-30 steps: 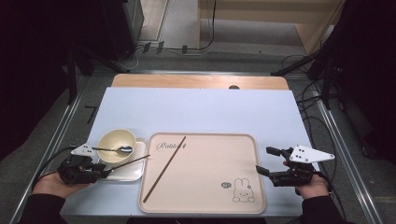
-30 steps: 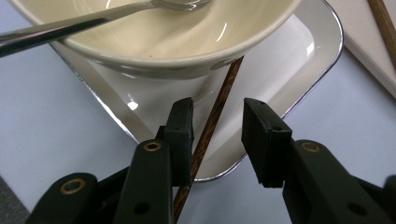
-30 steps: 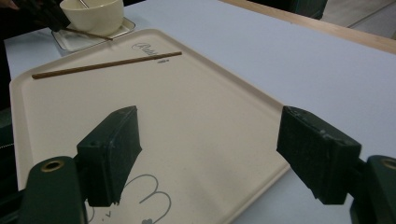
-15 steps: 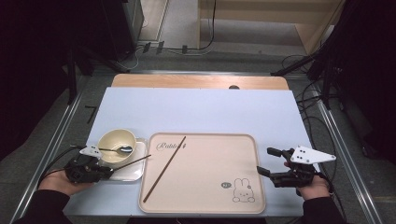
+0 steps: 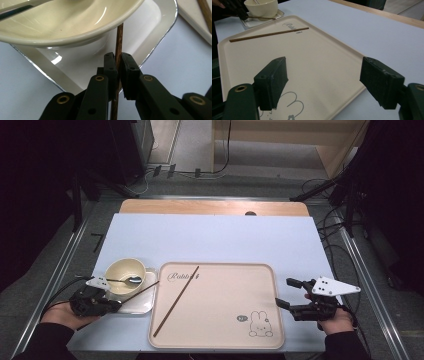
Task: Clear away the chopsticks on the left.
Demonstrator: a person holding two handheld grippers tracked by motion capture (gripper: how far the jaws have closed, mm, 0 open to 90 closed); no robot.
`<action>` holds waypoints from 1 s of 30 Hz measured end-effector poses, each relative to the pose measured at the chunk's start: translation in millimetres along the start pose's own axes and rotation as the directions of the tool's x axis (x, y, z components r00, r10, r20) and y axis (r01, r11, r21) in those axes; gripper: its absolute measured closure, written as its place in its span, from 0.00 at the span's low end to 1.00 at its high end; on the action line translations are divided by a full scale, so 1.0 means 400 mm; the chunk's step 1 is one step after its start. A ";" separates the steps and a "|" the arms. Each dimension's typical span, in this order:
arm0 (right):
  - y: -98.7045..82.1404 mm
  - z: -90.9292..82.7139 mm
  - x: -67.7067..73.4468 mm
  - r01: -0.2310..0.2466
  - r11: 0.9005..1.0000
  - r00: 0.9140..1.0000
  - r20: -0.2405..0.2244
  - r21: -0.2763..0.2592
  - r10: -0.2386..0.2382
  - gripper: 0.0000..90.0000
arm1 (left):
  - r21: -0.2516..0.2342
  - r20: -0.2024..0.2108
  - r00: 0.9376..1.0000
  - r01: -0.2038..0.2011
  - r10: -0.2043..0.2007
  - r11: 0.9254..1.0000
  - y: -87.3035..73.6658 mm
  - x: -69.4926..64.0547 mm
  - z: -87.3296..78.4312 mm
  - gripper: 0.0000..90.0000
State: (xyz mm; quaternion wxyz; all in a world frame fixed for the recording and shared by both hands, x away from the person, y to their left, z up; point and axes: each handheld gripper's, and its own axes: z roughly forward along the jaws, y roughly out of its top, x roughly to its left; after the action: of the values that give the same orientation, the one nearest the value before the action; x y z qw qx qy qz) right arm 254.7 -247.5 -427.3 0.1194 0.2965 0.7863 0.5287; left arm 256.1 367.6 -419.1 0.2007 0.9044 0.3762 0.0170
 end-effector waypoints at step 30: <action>0.000 -0.001 -0.001 0.000 1.000 1.000 -0.005 -0.005 0.000 0.25 | -0.013 0.105 0.989 0.107 -0.105 0.994 0.061 -0.068 -0.057 0.96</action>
State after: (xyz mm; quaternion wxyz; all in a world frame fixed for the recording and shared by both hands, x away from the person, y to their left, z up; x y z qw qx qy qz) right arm 254.8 -248.0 -427.3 0.1178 0.2949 0.7854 0.5314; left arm 248.8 341.2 -385.6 0.2291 0.8808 0.4127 -0.0375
